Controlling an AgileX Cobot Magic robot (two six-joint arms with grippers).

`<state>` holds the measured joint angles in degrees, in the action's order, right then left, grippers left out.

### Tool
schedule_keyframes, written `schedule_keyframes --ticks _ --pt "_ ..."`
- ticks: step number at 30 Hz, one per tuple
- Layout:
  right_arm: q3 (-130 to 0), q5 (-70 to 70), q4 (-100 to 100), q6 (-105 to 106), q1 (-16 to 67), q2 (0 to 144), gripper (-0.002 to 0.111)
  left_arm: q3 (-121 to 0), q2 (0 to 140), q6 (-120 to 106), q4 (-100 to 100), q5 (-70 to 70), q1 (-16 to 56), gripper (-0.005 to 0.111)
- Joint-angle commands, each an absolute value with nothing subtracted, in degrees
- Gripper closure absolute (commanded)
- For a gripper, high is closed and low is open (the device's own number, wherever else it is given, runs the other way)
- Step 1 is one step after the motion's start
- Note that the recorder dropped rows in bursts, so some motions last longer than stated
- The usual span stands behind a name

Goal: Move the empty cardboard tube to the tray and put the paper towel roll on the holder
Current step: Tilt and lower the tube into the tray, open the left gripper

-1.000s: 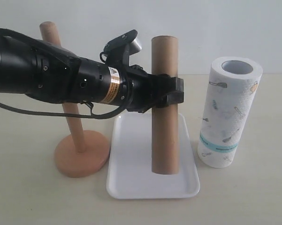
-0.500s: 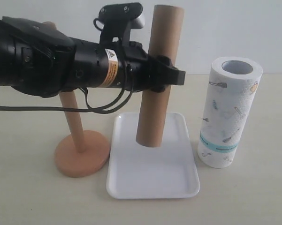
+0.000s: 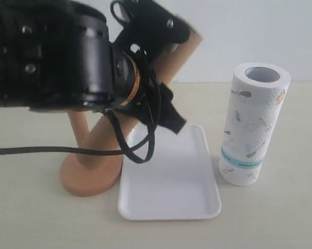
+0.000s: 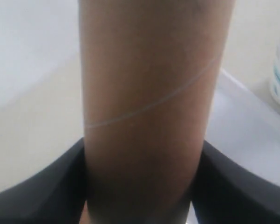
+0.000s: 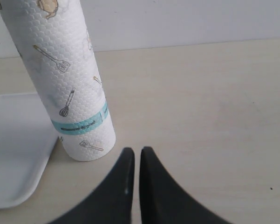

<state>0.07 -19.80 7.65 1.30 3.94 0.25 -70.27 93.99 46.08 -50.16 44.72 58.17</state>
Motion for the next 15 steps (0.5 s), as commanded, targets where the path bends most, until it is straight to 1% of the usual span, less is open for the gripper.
schedule_keyframes --ticks 1,4,7,12,15 --pt "0.0 -19.6 7.4 1.4 4.0 0.0 0.104 -74.6 97.3 27.0 -25.6 45.0 55.9 0.103" --pt "0.0 -19.7 7.4 1.4 4.0 0.0 0.104 -78.2 100.3 27.6 -23.5 45.6 53.1 0.103" --pt "0.0 -19.7 7.4 1.4 4.0 0.0 0.104 -81.4 103.2 28.7 -19.8 47.0 48.5 0.103" --pt "0.0 -19.7 7.4 1.4 4.0 0.0 0.104 -86.8 107.7 19.8 -1.0 47.0 40.8 0.103" --pt "0.0 -19.7 7.4 1.4 4.0 0.0 0.104 -90.1 111.1 14.5 8.4 47.3 37.8 0.103"
